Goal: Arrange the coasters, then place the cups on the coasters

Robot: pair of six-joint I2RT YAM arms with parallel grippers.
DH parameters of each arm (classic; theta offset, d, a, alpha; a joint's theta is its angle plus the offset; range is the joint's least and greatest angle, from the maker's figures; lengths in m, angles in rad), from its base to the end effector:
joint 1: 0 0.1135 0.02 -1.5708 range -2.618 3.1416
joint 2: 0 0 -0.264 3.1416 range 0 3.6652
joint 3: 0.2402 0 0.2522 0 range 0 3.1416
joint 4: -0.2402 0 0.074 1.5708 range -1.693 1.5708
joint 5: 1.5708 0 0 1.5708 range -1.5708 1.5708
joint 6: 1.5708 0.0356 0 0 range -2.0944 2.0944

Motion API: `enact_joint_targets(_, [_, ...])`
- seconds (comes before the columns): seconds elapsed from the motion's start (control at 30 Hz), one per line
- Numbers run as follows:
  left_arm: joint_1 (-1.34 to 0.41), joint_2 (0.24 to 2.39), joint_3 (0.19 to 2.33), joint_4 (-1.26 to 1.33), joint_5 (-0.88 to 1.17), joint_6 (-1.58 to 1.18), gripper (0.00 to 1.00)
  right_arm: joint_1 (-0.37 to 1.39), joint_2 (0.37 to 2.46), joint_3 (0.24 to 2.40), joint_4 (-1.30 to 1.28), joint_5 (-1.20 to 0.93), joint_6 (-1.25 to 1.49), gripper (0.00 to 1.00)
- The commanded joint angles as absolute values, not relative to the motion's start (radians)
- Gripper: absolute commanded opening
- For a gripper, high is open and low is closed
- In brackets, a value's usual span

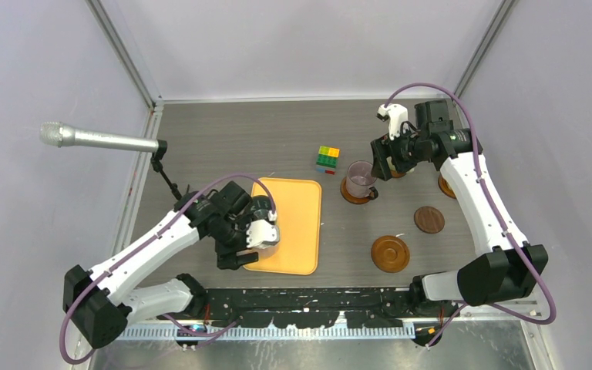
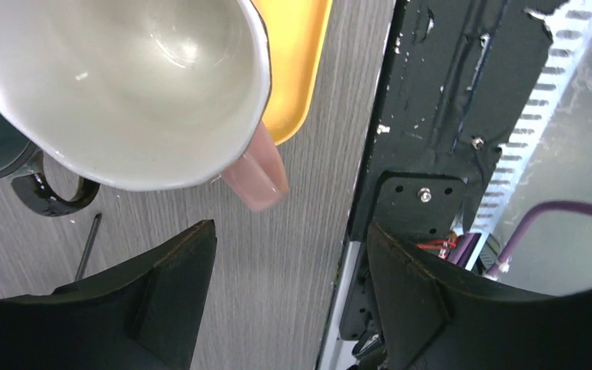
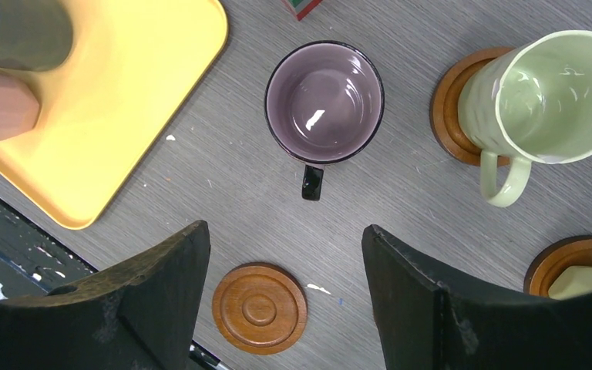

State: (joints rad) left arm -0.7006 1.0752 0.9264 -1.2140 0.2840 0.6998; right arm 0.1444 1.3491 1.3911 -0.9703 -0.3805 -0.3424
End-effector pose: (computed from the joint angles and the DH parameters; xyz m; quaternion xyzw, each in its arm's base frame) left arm 0.1220 -0.1159 0.2629 0.6457 0.7435 -0.1408 0.1027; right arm 0.2636 0.0517 0.3556 -0.2825 0.8899 0.1479 0.3263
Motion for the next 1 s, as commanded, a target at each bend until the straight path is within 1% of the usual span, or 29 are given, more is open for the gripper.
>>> enact_joint_targets(0.0, [-0.729, 1.046, 0.884, -1.064, 0.229, 0.552, 0.73, 0.143, 1.338, 1.388, -0.955, -0.365, -0.333, 0.77])
enact_joint_targets(0.3, [-0.762, 1.087, 0.822, -0.899, 0.149, 0.461, 0.62, 0.144, 1.338, 1.394, -0.956, -0.352, -0.334, 0.76])
enact_joint_targets(0.47, [-0.769, 1.1, 0.813, -0.866, 0.152, 0.434, 0.52, 0.144, 1.332, 1.389, -0.959, -0.345, -0.337, 0.75])
enact_joint_targets(0.7, [-0.82, 1.112, 0.828, -0.847, 0.19, 0.415, 0.28, 0.144, 1.329, 1.384, -0.96, -0.332, -0.342, 0.75])
enact_joint_targets(0.93, [-0.864, 1.186, 0.886, -0.814, 0.201, 0.357, 0.02, 0.144, 1.315, 1.373, -0.96, -0.318, -0.349, 0.75])
enact_joint_targets(0.97, [-0.868, 1.197, 0.896, -0.807, 0.203, 0.348, 0.0, 0.144, 1.314, 1.369, -0.96, -0.316, -0.35, 0.75])
